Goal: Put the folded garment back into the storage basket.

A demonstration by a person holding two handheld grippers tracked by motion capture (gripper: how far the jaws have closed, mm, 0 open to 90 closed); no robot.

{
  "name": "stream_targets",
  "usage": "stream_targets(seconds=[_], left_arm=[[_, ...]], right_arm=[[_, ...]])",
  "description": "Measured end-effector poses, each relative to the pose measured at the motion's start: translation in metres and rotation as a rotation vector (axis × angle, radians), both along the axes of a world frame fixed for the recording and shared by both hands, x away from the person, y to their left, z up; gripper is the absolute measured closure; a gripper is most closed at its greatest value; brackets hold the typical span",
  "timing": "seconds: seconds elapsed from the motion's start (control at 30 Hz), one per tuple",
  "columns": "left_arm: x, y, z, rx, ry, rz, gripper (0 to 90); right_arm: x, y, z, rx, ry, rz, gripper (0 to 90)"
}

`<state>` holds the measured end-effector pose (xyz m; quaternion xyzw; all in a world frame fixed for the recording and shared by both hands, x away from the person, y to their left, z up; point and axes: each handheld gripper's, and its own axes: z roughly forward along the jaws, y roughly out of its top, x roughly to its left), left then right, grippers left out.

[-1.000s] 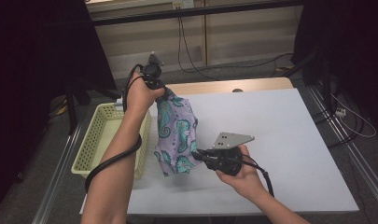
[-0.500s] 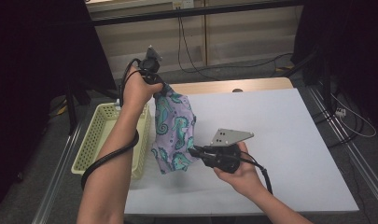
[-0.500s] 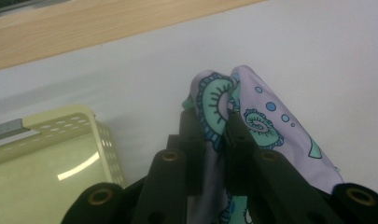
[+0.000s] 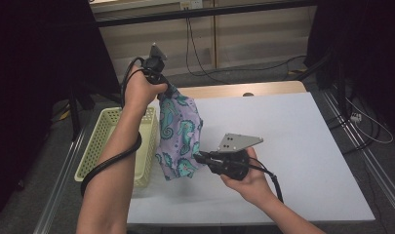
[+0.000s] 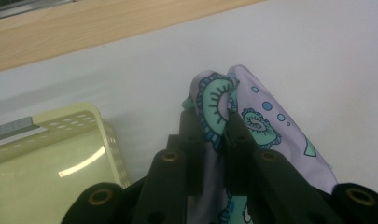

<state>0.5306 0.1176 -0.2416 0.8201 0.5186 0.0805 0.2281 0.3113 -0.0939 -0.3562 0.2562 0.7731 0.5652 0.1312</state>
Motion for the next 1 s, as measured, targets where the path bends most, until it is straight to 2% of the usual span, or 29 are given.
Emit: stream_targets(seconds=[0.2,0.63,1.0], left_arm=[[0.000,0.002,0.006,-0.011,0.013,0.002,81.1],[0.004,0.005,0.014,0.039,0.046,-0.006,81.1],[0.003,0.010,0.026,0.054,0.038,-0.003,81.2]], right_arm=[[0.000,0.001,0.003,0.008,-0.006,0.000,86.6],[0.001,0.005,0.006,0.018,-0.010,0.005,86.6],[0.002,0.009,0.010,0.037,-0.017,0.010,86.6]])
